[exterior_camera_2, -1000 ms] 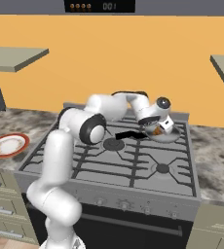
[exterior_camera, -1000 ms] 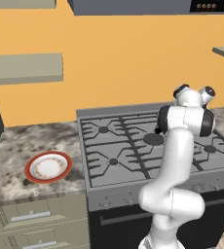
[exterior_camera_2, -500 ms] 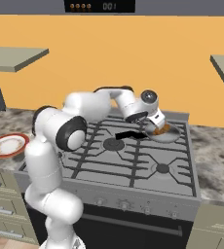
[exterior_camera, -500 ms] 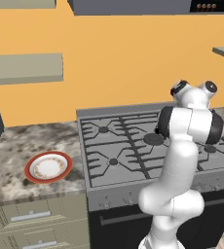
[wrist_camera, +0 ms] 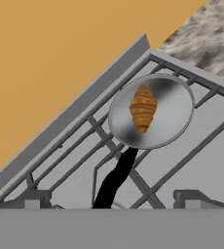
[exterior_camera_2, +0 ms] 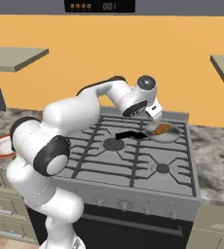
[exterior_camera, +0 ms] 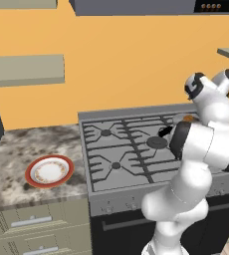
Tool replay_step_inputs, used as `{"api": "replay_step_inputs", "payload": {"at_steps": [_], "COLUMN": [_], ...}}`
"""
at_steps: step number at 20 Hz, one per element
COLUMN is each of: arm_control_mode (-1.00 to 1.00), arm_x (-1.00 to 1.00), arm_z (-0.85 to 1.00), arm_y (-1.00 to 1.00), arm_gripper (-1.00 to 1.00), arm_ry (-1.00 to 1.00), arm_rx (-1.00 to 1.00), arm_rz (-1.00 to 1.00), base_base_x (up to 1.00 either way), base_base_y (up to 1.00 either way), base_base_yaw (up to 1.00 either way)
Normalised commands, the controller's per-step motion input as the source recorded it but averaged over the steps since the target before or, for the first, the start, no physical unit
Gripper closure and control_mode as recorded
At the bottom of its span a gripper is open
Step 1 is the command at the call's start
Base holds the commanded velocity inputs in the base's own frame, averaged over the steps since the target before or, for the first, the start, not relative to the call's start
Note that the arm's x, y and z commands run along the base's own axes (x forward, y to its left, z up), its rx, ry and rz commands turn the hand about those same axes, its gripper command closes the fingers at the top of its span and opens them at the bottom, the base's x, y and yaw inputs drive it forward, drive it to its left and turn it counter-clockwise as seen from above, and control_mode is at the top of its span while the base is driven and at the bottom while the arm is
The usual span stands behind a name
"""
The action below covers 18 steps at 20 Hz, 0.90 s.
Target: Pick the croissant and place it on the pan. Then turn on the stove to warm the croissant.
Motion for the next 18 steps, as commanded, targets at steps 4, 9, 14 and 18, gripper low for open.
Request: {"api": "replay_step_inputs", "payload": {"at_steps": [4, 9, 14, 18], "arm_control_mode": [-1.0, -1.0, -1.0, -1.0], "arm_x": [-0.88, -0.91, -0.88, -0.82], "arm_z": [0.14, 0.0, 0.0, 0.0], "arm_y": [0.29, 0.28, 0.12, 0.0], "arm_gripper": [-1.0, -1.0, -1.0, -1.0], "arm_ry": [0.0, 0.0, 0.0, 0.05], "arm_rx": [0.04, 0.01, 0.01, 0.04], "arm_rz": [-0.02, 0.0, 0.0, 0.0], "base_base_x": [0.0, 0.0, 0.0, 0.0], "base_base_y": [0.0, 0.0, 0.0, 0.0], "base_base_yaw": [0.0, 0.0, 0.0, 0.0]}}
